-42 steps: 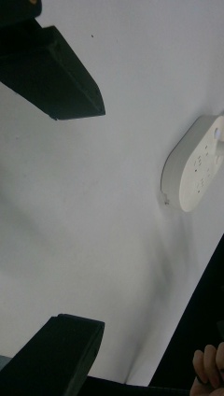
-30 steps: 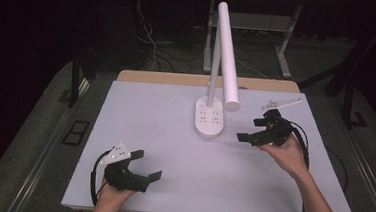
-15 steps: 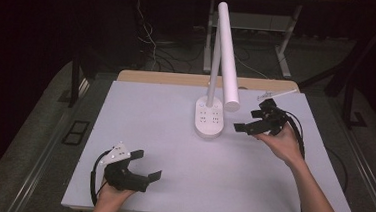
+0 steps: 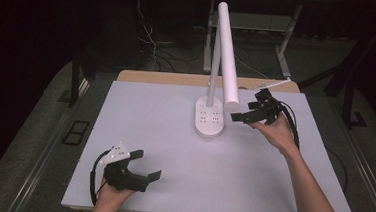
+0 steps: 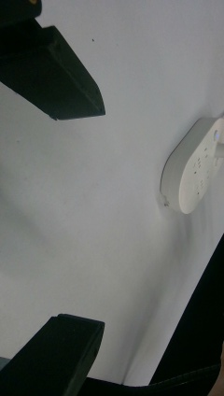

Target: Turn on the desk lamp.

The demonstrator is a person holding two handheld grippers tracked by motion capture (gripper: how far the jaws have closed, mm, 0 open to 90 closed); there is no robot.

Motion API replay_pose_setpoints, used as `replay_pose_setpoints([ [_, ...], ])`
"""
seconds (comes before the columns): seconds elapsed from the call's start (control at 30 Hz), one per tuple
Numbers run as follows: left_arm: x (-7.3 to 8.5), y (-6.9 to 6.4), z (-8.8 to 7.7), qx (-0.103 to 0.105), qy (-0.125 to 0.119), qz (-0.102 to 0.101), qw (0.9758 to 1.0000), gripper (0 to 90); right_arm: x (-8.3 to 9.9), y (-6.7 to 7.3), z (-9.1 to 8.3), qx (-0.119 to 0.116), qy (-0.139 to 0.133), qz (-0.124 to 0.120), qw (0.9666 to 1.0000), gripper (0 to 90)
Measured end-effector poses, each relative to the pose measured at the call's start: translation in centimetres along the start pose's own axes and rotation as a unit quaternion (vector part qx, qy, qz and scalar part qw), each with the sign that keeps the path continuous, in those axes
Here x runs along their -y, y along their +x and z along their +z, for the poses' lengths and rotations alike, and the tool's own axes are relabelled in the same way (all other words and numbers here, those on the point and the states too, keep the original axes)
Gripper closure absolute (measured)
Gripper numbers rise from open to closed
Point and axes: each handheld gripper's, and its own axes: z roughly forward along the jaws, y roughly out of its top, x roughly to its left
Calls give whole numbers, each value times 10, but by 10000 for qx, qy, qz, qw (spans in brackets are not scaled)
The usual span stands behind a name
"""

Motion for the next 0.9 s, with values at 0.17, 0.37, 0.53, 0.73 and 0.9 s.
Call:
replay_pose_setpoints([
  [0.17,0,1,-2,-13,-56,2,10000,0,-8,-3,10,-17,-7,6,10000,9],
  [0.37,-1,2,-4,-30,-94,-29,9999,0,-19,-7,18,-18,-7,40,10000,9],
  [0.53,-1,2,-4,-4,-140,6,9999,0,-29,-10,23,-10,-12,57,10000,9],
  [0.73,-1,2,-5,-9,-180,-3,9998,0,-40,-17,30,54,-27,139,9999,20],
  [0.9,-1,2,-5,-5,-176,6,9998,0,-44,-24,36,-66,-115,156,9998,146],
])
